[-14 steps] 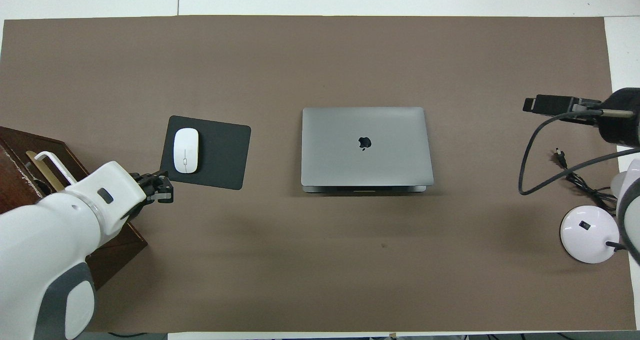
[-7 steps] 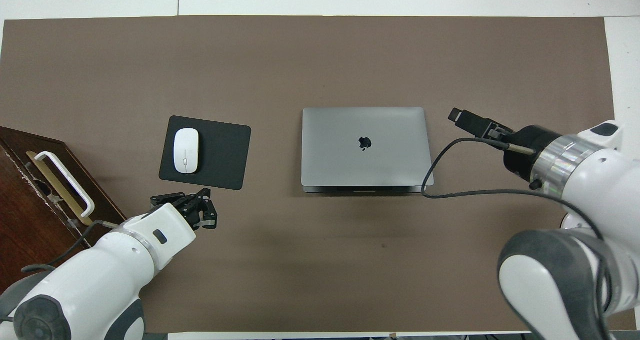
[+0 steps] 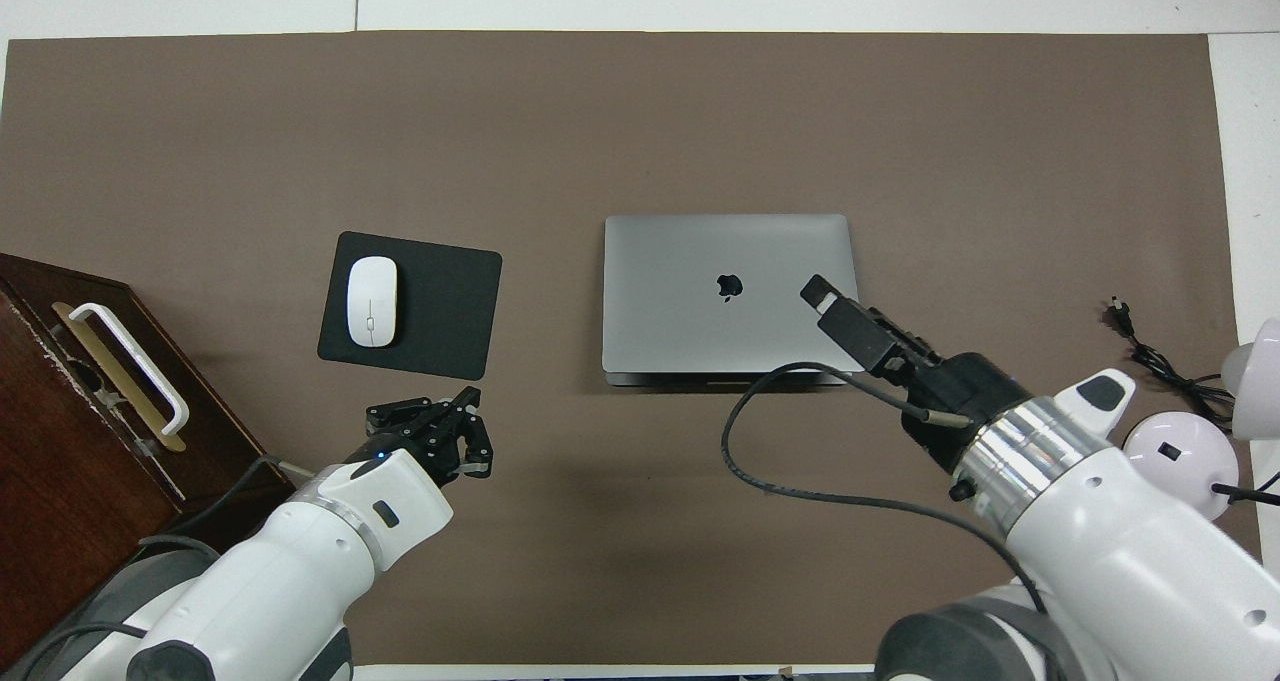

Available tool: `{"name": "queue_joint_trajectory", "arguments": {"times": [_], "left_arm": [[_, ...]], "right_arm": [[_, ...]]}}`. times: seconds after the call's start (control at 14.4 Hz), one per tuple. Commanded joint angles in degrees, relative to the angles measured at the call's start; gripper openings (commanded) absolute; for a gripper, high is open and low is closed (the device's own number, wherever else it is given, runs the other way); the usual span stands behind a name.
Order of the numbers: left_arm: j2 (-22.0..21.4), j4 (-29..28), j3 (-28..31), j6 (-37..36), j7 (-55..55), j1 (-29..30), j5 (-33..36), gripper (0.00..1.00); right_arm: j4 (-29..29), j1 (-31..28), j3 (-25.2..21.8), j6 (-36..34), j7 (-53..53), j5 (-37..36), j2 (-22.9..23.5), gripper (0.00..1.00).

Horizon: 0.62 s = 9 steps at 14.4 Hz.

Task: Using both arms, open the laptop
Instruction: 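Move the left gripper and the right gripper toward the silver laptop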

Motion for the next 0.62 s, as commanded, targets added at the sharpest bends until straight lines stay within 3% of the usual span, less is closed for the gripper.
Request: {"name": "queue_joint_trajectory", "arguments": {"times": [0.0, 0.35, 0.55], "left_arm": [[5.4, -0.9, 0.7, 8.6, -0.3, -3.1, -0.8, 0.00], [17.4, -0.9, 0.7, 23.5, -0.3, -6.3, -0.8, 0.00], [19.9, -0.7, 0.7, 26.4, -0.3, -6.7, -0.7, 0.00]], "right_arm": [[-2.1, 4.3, 0.1, 3.9, 0.4, 9.2, -1.7, 1.00], [-3.4, 5.1, 4.4, 7.1, -1.4, 27.2, -1.4, 1.00], [-3.5, 6.5, 4.8, 7.5, -7.3, 39.9, -1.3, 1.00]]}}
